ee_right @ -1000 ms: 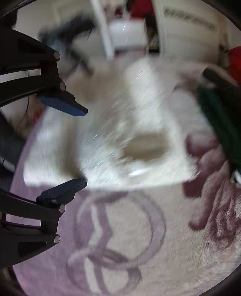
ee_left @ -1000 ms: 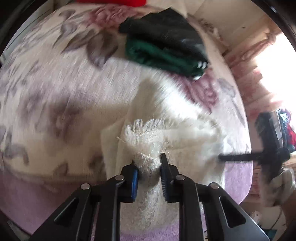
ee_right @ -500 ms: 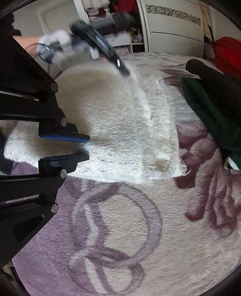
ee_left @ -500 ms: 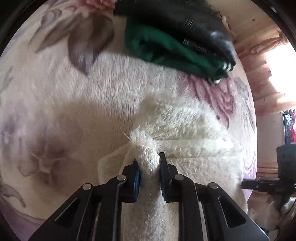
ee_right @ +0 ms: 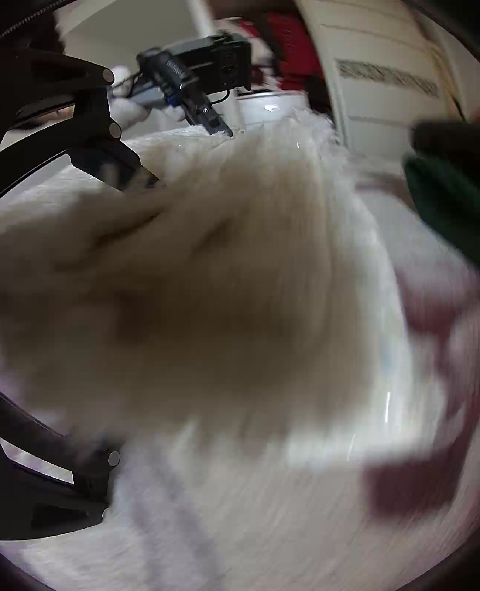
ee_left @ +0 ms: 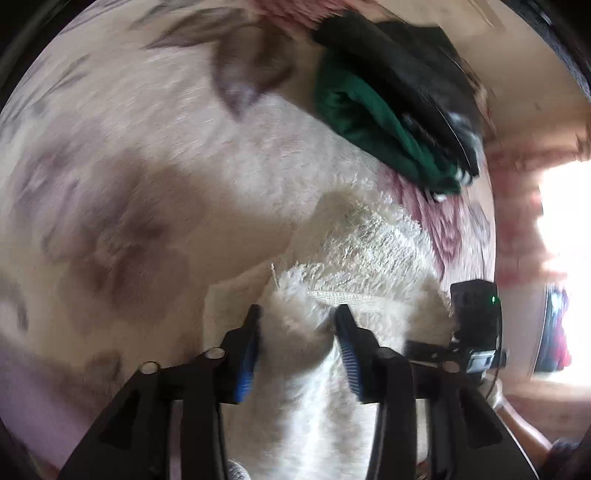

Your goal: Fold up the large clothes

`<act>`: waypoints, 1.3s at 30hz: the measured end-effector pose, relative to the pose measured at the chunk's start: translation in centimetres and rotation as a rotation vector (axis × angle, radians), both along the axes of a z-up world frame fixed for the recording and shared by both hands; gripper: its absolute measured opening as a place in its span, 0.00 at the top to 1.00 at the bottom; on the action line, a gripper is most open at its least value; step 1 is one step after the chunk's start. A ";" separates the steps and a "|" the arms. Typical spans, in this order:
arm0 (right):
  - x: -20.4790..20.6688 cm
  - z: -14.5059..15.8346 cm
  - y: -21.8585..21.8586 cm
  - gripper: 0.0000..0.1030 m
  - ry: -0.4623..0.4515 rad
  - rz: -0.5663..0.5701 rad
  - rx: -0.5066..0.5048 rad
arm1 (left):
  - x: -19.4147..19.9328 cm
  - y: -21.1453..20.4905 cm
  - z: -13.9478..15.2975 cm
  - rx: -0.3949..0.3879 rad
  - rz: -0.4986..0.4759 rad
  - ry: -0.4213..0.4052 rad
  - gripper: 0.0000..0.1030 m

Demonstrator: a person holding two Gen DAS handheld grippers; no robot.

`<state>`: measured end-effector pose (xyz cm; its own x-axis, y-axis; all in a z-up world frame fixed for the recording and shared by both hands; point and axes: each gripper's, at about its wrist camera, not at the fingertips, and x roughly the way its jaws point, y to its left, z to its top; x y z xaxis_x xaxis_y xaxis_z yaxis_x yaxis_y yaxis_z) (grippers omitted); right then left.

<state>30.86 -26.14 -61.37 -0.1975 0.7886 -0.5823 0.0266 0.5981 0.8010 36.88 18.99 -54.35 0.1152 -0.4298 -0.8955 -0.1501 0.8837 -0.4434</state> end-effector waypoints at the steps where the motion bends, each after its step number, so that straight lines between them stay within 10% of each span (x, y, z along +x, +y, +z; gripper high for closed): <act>1: -0.2 0.3 0.5 0.12 -0.012 0.001 0.028 | -1.0 0.5 0.7 0.019 0.036 -0.008 0.52; 7: -2.6 3.4 -2.2 0.54 0.046 -0.257 0.102 | -8.5 4.4 4.4 0.312 0.261 -0.026 0.40; 12: -8.5 4.7 -9.0 0.60 0.208 -0.699 0.220 | -15.2 7.5 2.9 0.302 0.447 0.095 0.37; 18: -20.1 1.6 -14.4 0.60 0.483 -1.046 0.197 | -19.4 5.3 -4.0 0.402 0.387 0.201 0.37; 23: -21.0 -0.5 -16.6 0.43 0.570 -0.775 0.005 | -19.3 2.6 -9.4 0.483 0.280 0.228 0.23; 28: -13.3 8.2 -17.9 0.30 0.148 -0.389 -0.321 | -19.1 3.4 -10.0 0.523 0.290 0.178 0.00; 34: -3.1 14.8 -8.9 0.27 -0.128 0.056 -0.298 | -19.2 5.2 -10.4 0.444 0.331 0.175 0.00; 39: 0.7 13.1 2.6 0.25 -0.247 0.432 -0.286 | -17.5 5.1 -10.2 0.444 0.334 0.188 0.00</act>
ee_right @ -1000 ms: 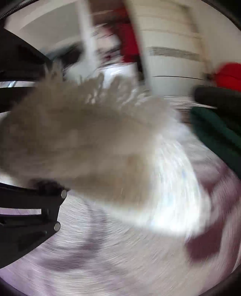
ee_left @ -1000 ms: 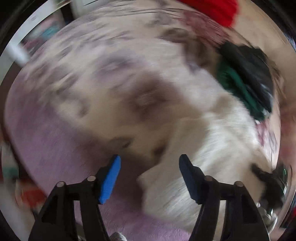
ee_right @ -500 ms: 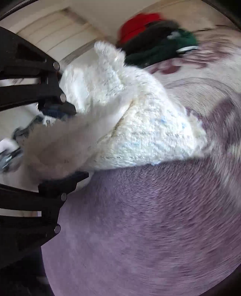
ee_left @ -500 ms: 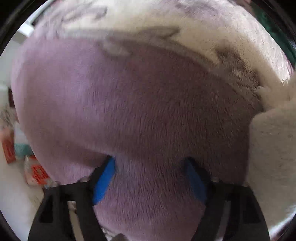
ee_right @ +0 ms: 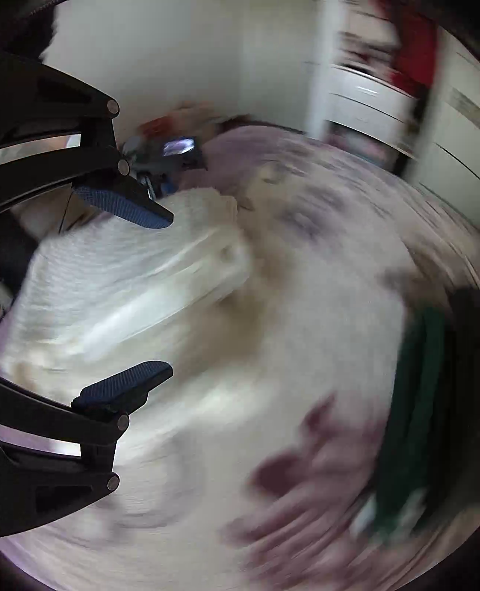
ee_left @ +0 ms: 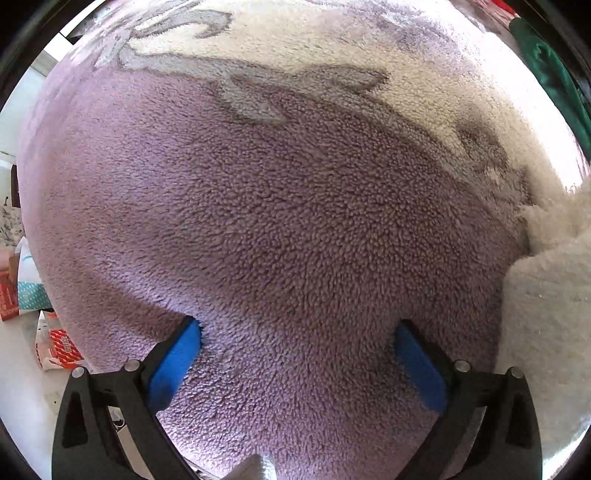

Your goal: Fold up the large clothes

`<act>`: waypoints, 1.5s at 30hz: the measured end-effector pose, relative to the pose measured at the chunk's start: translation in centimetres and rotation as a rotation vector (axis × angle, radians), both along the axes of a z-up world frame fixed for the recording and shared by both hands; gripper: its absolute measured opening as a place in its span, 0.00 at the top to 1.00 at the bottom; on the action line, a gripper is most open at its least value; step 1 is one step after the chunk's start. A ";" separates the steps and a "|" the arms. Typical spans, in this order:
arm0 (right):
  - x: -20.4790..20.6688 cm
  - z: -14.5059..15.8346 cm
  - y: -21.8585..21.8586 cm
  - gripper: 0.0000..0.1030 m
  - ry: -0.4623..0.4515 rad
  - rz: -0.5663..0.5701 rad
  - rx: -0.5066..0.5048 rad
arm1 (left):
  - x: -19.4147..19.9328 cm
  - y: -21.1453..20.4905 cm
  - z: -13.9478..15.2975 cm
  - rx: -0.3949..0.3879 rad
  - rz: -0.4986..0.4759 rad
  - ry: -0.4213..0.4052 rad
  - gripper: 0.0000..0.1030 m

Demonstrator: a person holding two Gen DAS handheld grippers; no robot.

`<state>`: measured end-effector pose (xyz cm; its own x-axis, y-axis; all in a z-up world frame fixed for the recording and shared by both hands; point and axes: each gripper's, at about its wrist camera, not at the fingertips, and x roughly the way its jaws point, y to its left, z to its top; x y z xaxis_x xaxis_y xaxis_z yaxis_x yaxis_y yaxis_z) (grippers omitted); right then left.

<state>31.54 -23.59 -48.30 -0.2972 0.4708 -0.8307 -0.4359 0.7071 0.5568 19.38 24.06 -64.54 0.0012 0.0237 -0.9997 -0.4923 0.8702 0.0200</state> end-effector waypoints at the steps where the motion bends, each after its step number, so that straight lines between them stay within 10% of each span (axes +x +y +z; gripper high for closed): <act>1: 0.0 -0.7 1.5 0.25 0.026 0.045 -0.015 | 0.0 0.1 0.3 -0.002 0.009 -0.006 0.00; 4: -0.7 -2.6 6.0 0.37 0.016 0.132 -0.085 | -0.3 -0.2 2.0 -0.018 0.060 -0.018 0.00; 5: -0.7 -2.5 7.0 0.74 0.015 0.132 -0.086 | -0.7 -0.2 2.8 -0.027 0.083 -0.035 0.00; 7: -1.6 -0.4 6.6 0.81 0.027 0.051 -0.065 | -1.2 -0.6 4.9 -0.025 0.112 -0.066 0.00; 14: -6.7 10.1 1.8 0.83 0.084 -0.262 0.061 | 1.5 -7.8 15.4 -0.025 0.083 -0.242 0.00; 18: -5.8 11.2 -1.0 0.84 0.025 -0.355 -0.025 | 3.5 -11.3 13.0 -0.112 0.029 -0.195 0.00; 25: -1.3 -0.5 1.2 0.85 -0.198 -0.207 -0.397 | 5.1 -11.9 10.2 -0.267 0.064 -0.203 0.00; 31: -1.6 -3.1 5.9 0.75 -0.256 -0.031 -0.434 | 4.4 -11.9 10.6 -0.207 0.020 -0.188 0.00; 34: -0.7 -1.0 3.3 0.35 -0.129 -0.077 -0.279 | 3.7 -11.4 9.2 -0.208 0.016 -0.162 0.00; 40: 0.9 -4.1 -6.4 0.30 -0.017 -0.288 -0.225 | 3.2 -9.3 7.5 -0.323 0.034 -0.196 0.00; 45: -2.2 -11.9 -10.2 0.18 0.283 -0.350 0.009 | 1.8 -8.3 6.1 -0.514 0.075 -0.262 0.00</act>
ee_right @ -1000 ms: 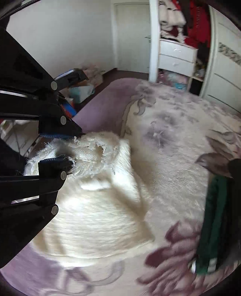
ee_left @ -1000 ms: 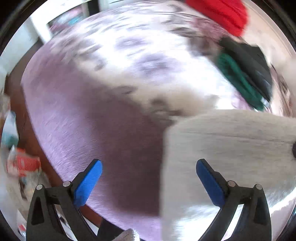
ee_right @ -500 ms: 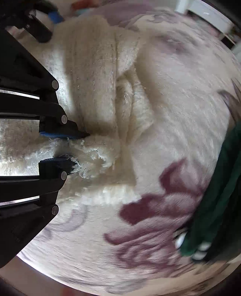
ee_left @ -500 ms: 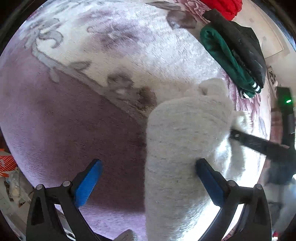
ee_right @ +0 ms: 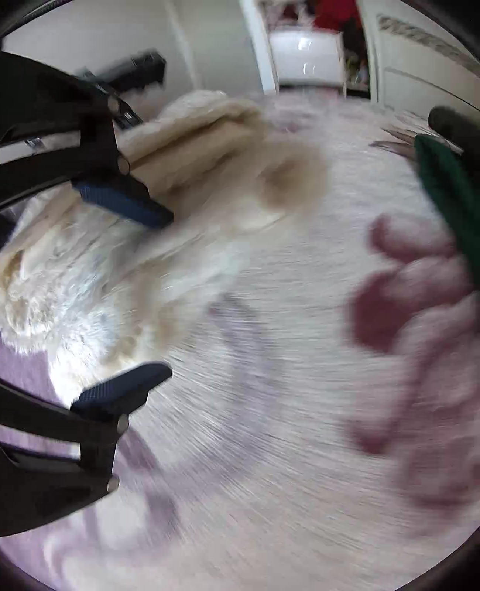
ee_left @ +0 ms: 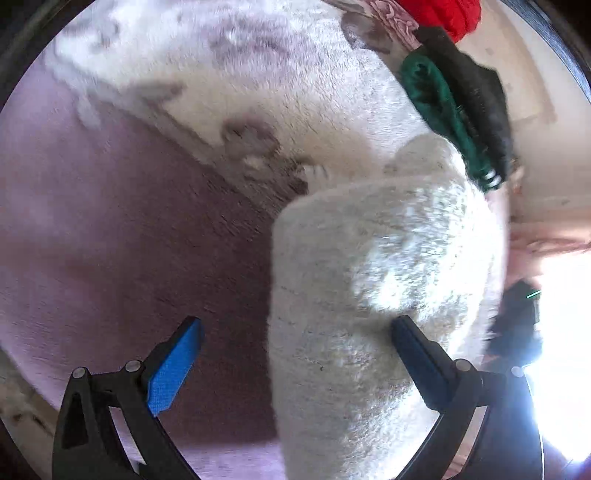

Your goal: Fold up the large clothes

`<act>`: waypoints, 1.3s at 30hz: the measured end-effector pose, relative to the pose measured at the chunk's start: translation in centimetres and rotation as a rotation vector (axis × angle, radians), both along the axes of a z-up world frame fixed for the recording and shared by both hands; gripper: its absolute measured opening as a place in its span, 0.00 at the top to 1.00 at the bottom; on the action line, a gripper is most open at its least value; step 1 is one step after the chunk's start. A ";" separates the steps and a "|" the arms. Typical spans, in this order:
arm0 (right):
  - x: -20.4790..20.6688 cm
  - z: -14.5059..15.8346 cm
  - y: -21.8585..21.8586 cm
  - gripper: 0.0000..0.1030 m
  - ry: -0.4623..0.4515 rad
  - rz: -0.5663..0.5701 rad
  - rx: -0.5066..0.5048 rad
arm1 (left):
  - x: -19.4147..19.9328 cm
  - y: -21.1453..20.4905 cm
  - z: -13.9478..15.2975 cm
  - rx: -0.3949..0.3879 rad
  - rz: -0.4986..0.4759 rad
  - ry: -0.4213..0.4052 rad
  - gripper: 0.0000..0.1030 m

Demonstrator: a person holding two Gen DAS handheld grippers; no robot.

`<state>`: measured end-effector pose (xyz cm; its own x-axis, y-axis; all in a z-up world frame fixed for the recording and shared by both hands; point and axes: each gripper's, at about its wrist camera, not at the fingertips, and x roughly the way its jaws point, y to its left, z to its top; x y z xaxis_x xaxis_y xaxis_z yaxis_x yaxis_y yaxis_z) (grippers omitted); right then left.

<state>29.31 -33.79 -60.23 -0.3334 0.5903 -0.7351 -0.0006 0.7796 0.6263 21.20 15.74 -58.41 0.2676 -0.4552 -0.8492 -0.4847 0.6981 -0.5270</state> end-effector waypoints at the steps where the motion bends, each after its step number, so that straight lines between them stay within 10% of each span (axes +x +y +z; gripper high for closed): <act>1: -1.0 -1.0 0.3 0.15 0.015 0.003 0.036 | -0.1 0.2 -0.4 -0.041 0.013 -0.011 0.00; 6: -4.2 -3.1 2.0 0.40 0.128 -0.134 0.182 | 1.8 -0.1 0.6 -0.049 -0.018 -0.100 0.08; 16: -13.2 -3.9 0.8 0.47 0.434 -0.454 0.286 | 5.6 -0.5 2.5 0.080 -0.217 -0.111 0.08; 23: -7.5 6.2 0.3 0.36 -0.002 -0.217 -0.109 | 3.2 0.7 6.8 0.312 -0.175 -0.038 0.08; 30: -0.5 15.3 13.7 0.27 -0.325 0.277 -0.058 | -1.2 5.2 6.9 0.510 0.000 0.068 0.08; 39: -4.5 8.5 36.2 0.27 -0.435 1.199 -0.272 | -4.7 8.0 2.5 0.498 0.103 0.166 0.08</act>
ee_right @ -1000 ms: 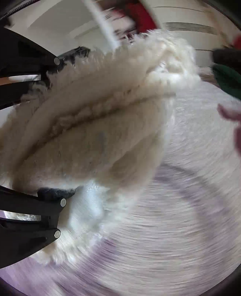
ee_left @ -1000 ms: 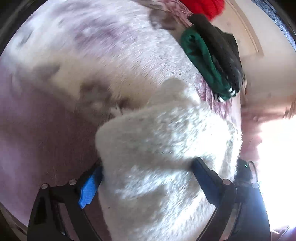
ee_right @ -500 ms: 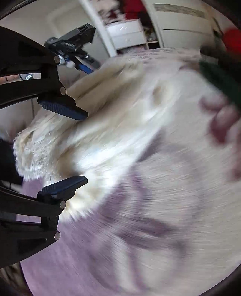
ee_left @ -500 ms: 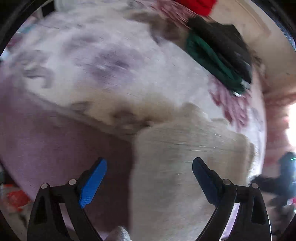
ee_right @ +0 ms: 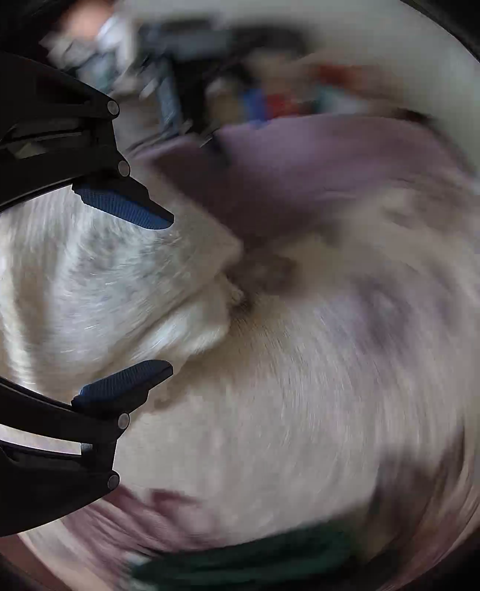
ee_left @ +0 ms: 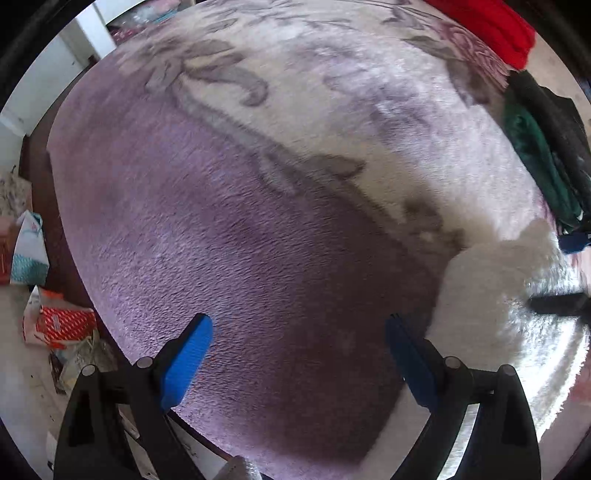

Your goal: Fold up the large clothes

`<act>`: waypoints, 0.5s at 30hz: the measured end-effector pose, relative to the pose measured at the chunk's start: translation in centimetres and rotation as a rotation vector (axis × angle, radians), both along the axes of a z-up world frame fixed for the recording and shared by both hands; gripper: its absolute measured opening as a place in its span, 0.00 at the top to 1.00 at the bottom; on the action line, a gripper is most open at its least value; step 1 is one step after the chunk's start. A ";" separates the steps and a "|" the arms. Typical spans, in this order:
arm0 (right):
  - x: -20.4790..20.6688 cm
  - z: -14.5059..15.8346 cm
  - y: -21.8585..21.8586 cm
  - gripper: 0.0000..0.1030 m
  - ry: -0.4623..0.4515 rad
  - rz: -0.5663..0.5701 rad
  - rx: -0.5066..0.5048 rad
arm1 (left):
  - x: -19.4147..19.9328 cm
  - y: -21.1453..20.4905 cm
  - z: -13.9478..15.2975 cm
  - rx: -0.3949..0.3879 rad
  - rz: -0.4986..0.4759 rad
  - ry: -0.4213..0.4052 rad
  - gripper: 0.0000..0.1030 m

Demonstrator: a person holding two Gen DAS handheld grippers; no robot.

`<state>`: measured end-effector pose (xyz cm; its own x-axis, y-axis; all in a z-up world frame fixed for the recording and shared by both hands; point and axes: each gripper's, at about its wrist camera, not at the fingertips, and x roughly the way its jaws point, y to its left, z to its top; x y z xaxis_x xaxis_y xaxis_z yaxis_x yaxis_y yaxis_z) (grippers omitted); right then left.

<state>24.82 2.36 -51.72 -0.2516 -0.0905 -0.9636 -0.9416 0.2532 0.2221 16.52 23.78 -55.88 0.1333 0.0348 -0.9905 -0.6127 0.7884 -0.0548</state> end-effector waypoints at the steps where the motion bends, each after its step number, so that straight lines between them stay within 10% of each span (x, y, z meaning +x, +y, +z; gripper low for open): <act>1: -1.2 -1.3 0.6 0.27 -0.002 0.064 -0.035 | -0.5 0.4 -0.2 -0.005 0.014 -0.002 0.08; 4: -0.3 -3.3 0.1 0.51 0.134 -0.160 -0.105 | -2.0 1.1 -0.8 -0.029 0.058 -0.011 0.08; 10: 7.0 -6.4 -7.6 0.65 0.583 -0.884 -0.099 | -4.1 1.6 -1.1 -0.114 0.108 -0.045 0.08; 15: 7.6 -2.8 -10.7 0.54 0.540 -0.933 0.055 | -4.0 0.4 0.4 -0.122 0.051 -0.072 0.08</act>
<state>32.41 -8.33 -54.49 -0.5917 0.3970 -0.7016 -0.1567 0.7971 0.5832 12.56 24.15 -55.47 0.2049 -0.0768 -0.9758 -0.6428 0.7413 -0.1933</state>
